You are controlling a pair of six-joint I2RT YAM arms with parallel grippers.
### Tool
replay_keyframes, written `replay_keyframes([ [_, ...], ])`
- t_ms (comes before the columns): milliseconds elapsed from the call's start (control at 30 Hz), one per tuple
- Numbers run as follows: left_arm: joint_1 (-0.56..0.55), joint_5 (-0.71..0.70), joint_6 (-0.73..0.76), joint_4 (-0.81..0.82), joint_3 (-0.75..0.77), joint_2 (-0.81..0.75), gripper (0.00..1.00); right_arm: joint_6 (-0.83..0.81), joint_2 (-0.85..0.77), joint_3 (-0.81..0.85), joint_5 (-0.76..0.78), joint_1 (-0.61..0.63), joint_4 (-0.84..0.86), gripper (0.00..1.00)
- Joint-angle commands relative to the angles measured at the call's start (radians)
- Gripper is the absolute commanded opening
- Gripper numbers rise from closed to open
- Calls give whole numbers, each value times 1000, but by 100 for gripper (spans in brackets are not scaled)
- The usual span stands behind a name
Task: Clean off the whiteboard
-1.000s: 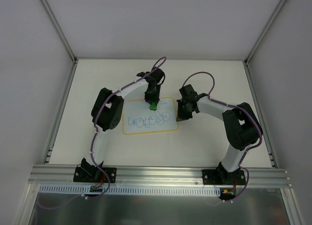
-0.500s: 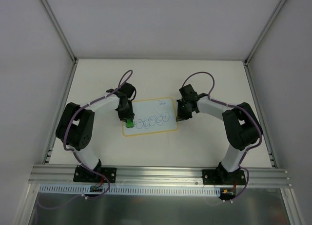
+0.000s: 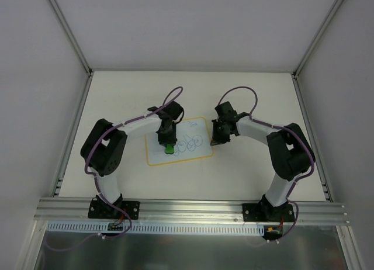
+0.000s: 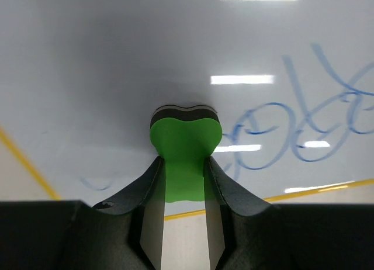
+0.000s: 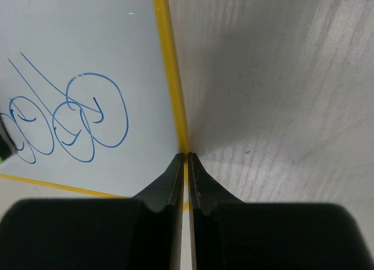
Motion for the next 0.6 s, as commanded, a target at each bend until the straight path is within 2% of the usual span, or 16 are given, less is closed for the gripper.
replay_keyframes([
  [0,-134,101,0,6,96,143,0,-4,-8,-25,38,2,-23,6],
  [100,-166,138,-9,5,135,200,0,-4,-16,-29,43,2,-21,6],
  [200,-154,109,-32,3,99,200,0,-2,-22,-34,46,2,-23,6],
  [367,-57,42,-47,-3,-6,94,0,-1,-20,-37,44,2,-21,6],
  [567,79,-37,-9,-6,-201,-68,0,-1,-16,-34,40,2,-23,6],
])
